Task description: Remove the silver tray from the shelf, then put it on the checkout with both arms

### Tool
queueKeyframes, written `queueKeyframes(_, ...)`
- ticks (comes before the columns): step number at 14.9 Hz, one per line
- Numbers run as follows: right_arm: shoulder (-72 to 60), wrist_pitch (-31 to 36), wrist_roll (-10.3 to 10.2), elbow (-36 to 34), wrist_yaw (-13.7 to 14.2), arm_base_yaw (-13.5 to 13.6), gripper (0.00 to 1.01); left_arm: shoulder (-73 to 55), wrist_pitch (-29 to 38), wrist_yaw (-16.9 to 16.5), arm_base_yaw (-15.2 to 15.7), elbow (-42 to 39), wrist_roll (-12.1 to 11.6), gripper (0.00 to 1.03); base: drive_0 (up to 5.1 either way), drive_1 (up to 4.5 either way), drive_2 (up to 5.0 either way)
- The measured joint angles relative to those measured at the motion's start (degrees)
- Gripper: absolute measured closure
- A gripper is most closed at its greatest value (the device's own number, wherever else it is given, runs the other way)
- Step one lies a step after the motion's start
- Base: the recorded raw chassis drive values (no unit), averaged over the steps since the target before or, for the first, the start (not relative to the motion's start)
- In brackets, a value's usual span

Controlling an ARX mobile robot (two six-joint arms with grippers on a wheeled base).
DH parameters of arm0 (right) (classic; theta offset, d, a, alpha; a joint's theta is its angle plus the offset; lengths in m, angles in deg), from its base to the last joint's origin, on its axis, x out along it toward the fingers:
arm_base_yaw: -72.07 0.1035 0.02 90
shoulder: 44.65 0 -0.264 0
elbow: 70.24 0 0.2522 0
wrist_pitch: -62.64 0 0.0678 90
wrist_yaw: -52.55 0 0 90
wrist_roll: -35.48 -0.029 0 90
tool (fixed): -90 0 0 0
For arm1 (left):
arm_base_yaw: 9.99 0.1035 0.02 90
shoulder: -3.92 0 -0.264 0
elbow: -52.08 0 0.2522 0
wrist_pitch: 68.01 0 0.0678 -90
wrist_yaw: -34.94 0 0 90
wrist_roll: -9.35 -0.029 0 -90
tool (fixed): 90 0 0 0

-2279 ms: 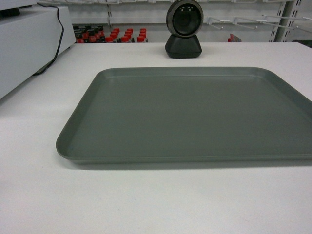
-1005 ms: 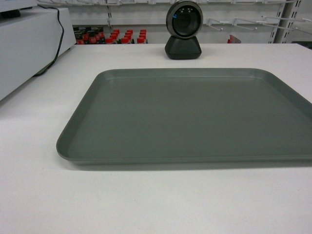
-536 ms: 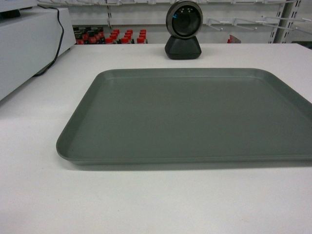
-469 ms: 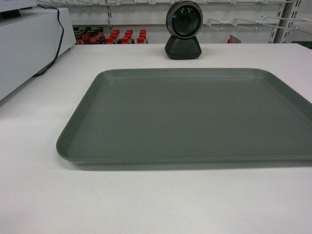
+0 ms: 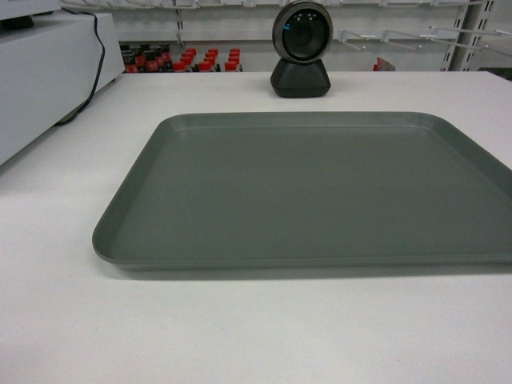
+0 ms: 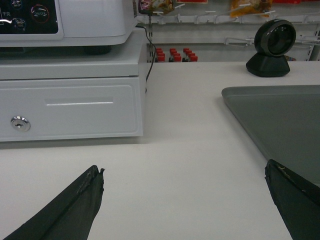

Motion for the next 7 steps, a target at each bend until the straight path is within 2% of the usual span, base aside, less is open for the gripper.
queueKeyframes(1,0.0,0.0,0.0,0.0,0.0,0.0,0.03,0.0,0.0,0.0,0.0,0.0,0.0,0.05,0.0,-1.20,1.3)
queueKeyframes(7,0.0,-0.1,0.0,0.0,0.0,0.0,0.03,0.0,0.0,0.0,0.0,0.0,0.0,0.05,0.1,-4.07,4.2)
